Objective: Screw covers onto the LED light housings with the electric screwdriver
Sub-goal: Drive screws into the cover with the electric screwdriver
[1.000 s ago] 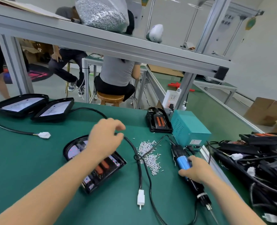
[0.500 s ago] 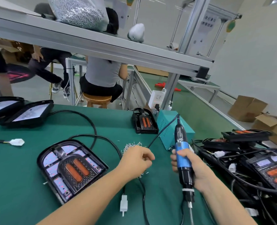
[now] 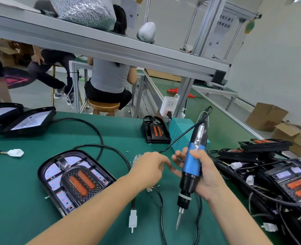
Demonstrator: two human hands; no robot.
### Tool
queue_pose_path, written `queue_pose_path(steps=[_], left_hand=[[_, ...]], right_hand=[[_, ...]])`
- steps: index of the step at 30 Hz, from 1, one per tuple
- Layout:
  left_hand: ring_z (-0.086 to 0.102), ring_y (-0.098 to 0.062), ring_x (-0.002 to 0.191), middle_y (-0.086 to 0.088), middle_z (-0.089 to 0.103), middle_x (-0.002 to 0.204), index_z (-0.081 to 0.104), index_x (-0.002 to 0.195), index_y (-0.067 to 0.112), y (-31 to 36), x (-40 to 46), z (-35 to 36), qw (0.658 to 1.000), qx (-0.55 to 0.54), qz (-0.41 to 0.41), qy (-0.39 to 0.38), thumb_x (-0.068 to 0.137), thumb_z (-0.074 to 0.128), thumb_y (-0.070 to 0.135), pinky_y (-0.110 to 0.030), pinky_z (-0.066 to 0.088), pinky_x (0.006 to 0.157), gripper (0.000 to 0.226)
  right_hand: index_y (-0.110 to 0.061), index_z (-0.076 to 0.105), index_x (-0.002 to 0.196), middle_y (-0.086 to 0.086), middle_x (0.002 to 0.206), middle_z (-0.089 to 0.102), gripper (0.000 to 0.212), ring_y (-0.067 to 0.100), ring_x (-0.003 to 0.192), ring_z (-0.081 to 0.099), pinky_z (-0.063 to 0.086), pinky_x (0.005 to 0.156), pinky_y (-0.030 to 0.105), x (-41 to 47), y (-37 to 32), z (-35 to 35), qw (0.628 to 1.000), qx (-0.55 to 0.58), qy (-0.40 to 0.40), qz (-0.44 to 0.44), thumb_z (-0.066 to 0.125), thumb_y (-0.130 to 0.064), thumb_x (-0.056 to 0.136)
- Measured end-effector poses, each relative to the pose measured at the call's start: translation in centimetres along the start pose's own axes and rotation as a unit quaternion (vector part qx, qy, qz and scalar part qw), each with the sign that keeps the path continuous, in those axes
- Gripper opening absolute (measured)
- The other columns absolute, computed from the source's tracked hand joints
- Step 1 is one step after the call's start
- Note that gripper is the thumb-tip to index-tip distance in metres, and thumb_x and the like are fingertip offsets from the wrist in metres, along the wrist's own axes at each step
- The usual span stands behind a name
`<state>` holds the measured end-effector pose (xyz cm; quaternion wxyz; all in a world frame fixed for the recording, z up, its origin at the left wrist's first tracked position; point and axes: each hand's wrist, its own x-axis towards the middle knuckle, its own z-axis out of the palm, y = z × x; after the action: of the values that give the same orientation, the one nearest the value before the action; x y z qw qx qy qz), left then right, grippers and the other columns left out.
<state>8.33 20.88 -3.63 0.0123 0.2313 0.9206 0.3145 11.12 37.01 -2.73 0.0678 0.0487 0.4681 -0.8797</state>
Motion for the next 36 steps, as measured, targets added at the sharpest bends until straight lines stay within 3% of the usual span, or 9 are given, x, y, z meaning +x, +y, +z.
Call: queue_pose_path(steps=[3, 7, 10, 16, 21, 23, 26, 30, 36], left_hand=[[0.059, -0.025, 0.102, -0.001, 0.067, 0.105, 0.066, 0.103, 0.022, -0.4, 0.5, 0.5, 0.990, 0.137, -0.019, -0.031, 0.083, 0.047, 0.001, -0.030, 0.042, 0.079, 0.035], [0.056, -0.024, 0.104, -0.002, 0.069, 0.104, 0.070, 0.100, 0.020, -0.6, 0.8, 2.4, 0.969, 0.234, -0.007, -0.078, 0.087, 0.056, 0.010, -0.033, 0.030, 0.095, 0.022], [0.052, -0.024, 0.101, -0.005, 0.067, 0.098, 0.064, 0.079, 0.018, -0.5, 0.8, 3.5, 0.953, 0.295, -0.011, -0.071, 0.086, 0.059, 0.015, -0.033, 0.027, 0.087, 0.008], [0.050, -0.023, 0.090, -0.002, 0.064, 0.080, 0.039, 0.057, 0.019, -0.8, 0.9, 4.5, 0.940, 0.337, 0.018, -0.043, 0.082, 0.057, 0.005, -0.034, 0.021, 0.078, 0.034], [0.048, -0.023, 0.098, -0.002, 0.061, 0.098, 0.063, 0.091, 0.018, -0.9, 0.5, 4.7, 0.935, 0.343, 0.091, -0.020, 0.092, 0.048, 0.013, -0.035, 0.025, 0.088, 0.016], [0.047, -0.018, 0.097, 0.002, 0.061, 0.099, 0.065, 0.098, 0.020, -0.7, -0.1, 4.0, 0.964, 0.244, 0.109, 0.019, 0.093, 0.044, 0.019, -0.032, 0.025, 0.088, 0.021], [0.053, -0.004, 0.079, 0.009, 0.068, 0.084, 0.070, 0.083, 0.023, -0.1, -1.3, 1.2, 0.989, -0.111, 0.059, 0.074, 0.086, 0.057, 0.018, -0.021, 0.039, 0.080, 0.014], [0.059, -0.007, 0.063, -0.007, 0.073, 0.075, 0.075, 0.072, 0.014, -1.5, -3.2, -3.5, 0.892, -0.445, -0.022, 0.074, 0.073, 0.076, 0.011, -0.016, 0.047, 0.065, 0.003], [0.060, -0.011, 0.059, -0.011, 0.071, 0.073, 0.077, 0.071, 0.012, -4.6, -7.1, -6.1, 0.795, -0.590, -0.096, 0.105, 0.048, 0.079, 0.020, -0.018, 0.051, 0.061, 0.025]], right_hand=[[-0.012, 0.062, 0.079, 0.007, 0.078, 0.064, 0.014, 0.023, 0.076, 0.068, 0.059, 0.080, 0.044, -0.2, 0.3, 0.0, 0.999, -0.045, 0.015, -0.013, 0.072, -0.011, 0.069], [-0.012, 0.053, 0.080, 0.004, 0.065, 0.058, 0.018, 0.015, 0.054, 0.057, 0.055, 0.054, 0.029, -0.4, 0.4, 0.3, 0.997, -0.063, 0.045, -0.024, 0.067, -0.012, 0.069], [-0.013, 0.051, 0.075, 0.003, 0.063, 0.053, 0.025, 0.013, 0.050, 0.050, 0.047, 0.047, 0.025, -0.5, 0.2, 0.4, 0.993, -0.103, 0.051, -0.034, 0.073, -0.008, 0.063], [-0.013, 0.053, 0.072, 0.003, 0.063, 0.052, 0.015, 0.013, 0.050, 0.050, 0.046, 0.047, 0.025, -0.7, 0.0, 0.2, 0.990, -0.117, 0.057, -0.055, 0.066, -0.012, 0.063], [-0.013, 0.053, 0.071, 0.002, 0.062, 0.052, 0.019, 0.013, 0.049, 0.050, 0.047, 0.047, 0.025, -0.9, -0.2, 0.8, 0.989, -0.110, 0.068, -0.075, 0.070, -0.005, 0.066], [-0.013, 0.053, 0.073, 0.002, 0.062, 0.054, 0.027, 0.013, 0.052, 0.054, 0.049, 0.048, 0.025, -1.1, -0.4, 1.0, 0.988, -0.100, 0.071, -0.097, 0.073, 0.002, 0.064], [-0.013, 0.054, 0.074, 0.002, 0.061, 0.055, 0.027, 0.013, 0.053, 0.056, 0.051, 0.050, 0.025, -1.5, -1.4, 1.6, 0.987, -0.056, 0.084, -0.128, 0.072, 0.000, 0.059], [-0.015, 0.049, 0.074, -0.003, 0.058, 0.049, 0.019, 0.008, 0.044, 0.047, 0.046, 0.045, 0.021, -1.9, -2.9, 3.3, 0.985, 0.046, 0.074, -0.151, 0.064, -0.009, 0.066], [-0.016, 0.050, 0.064, -0.005, 0.060, 0.049, 0.015, 0.006, 0.048, 0.048, 0.047, 0.053, 0.019, -1.8, -3.3, 8.9, 0.953, 0.175, 0.038, -0.246, 0.063, -0.011, 0.069]])
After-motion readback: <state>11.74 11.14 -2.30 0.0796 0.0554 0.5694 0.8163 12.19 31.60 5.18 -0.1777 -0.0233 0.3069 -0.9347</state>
